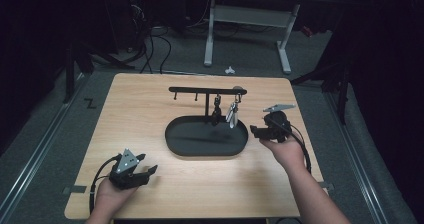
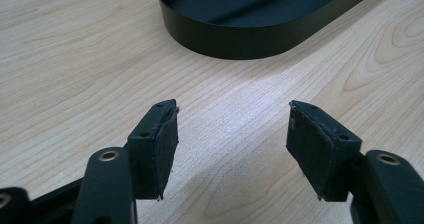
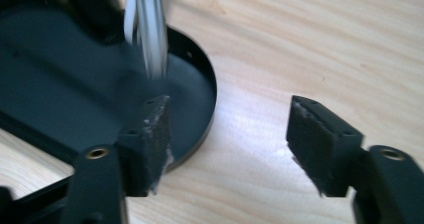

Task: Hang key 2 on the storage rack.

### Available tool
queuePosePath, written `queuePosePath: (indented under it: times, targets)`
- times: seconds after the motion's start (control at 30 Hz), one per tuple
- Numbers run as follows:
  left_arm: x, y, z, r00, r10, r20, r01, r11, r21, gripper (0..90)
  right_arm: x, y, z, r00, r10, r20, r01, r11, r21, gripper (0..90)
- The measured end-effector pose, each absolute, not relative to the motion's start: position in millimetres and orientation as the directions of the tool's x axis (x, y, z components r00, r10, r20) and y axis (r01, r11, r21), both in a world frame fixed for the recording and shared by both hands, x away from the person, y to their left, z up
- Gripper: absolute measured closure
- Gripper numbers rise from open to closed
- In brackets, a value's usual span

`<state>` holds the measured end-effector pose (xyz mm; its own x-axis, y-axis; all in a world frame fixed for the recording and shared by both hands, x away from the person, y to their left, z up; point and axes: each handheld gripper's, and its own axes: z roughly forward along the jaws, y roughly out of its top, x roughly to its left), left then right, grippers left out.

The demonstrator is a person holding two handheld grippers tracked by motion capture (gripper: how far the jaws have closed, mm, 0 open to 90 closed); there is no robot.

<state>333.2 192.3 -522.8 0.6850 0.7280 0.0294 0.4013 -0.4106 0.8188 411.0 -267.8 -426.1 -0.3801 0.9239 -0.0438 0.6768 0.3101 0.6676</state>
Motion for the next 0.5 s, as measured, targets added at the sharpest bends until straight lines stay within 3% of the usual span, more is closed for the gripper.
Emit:
queuePosePath:
  times: [0.23,0.5]
  targets:
    - [332,192,-524,0.678,0.735,0.02,0.417,-0.406,0.814,36.5,374,-282,-470,-0.354,0.931,-0.089,0.605,0.3,0.738,27.6]
    - [330,190,-525,0.655,0.755,0.022,0.43,-0.396,0.811,34.7,333,-305,-510,-0.319,0.948,-0.002,0.597,0.203,0.777,21.2]
